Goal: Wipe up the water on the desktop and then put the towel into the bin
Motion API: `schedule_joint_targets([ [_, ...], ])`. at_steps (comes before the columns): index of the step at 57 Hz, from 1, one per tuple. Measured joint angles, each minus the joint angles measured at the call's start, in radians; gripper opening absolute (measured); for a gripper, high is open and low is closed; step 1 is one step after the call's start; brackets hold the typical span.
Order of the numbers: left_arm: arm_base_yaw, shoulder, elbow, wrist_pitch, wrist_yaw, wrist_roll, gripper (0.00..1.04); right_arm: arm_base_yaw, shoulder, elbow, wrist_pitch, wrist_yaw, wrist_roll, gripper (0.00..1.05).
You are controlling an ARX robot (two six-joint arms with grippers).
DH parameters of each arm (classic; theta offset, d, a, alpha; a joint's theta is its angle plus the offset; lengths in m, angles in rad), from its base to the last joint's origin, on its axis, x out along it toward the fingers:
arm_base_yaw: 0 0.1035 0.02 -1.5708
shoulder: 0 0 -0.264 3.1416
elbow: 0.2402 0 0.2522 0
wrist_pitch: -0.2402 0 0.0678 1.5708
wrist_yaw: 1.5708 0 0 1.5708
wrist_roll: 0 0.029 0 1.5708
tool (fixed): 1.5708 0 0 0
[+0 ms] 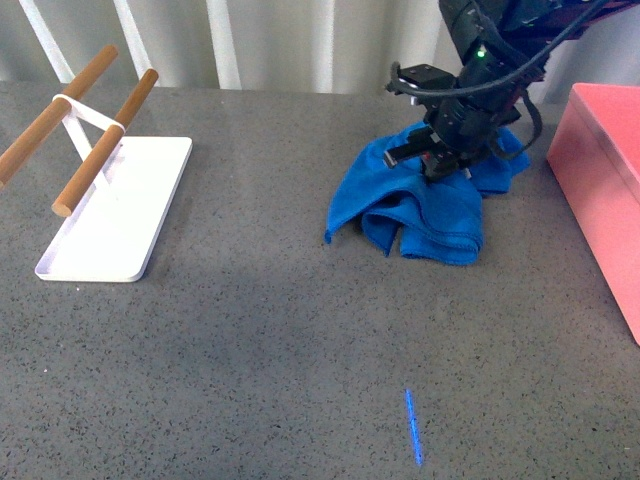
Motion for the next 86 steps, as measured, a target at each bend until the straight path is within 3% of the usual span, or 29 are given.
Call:
schedule_joint_targets([
  [19,0.0,0.0,0.0,0.0,0.0,0.0,0.98,0.147,0.045,0.12,-0.006,-0.115,0.044,0.04],
  [27,0.0,0.0,0.0,0.0,0.0,0.0,0.98,0.192,-0.031,-0.018,0.078,-0.129,0.072,0.04],
  [40,0.0,0.0,0.0,0.0,0.0,0.0,0.98,0.201,-0.255,-0.319,0.181,-0.05,0.138,0.04],
  [53,0.0,0.0,0.0,0.0,0.0,0.0,0.98,0.169,-0.52,-0.49,0.158,-0.041,0.131,0.04],
  [67,0.0,0.0,0.0,0.0,0.0,0.0,0.98,0.121,-0.735,-0.343,-0.05,0.015,0.125,0.04],
  [75,0.0,0.0,0.0,0.0,0.0,0.0,0.98,0.014,-0.752,-0.168,-0.224,0.194,0.185,0.04],
  [86,0.0,0.0,0.0,0.0,0.0,0.0,0.98,-0.15,-0.841,-0.265,-0.244,0.258,0.222,0.04],
])
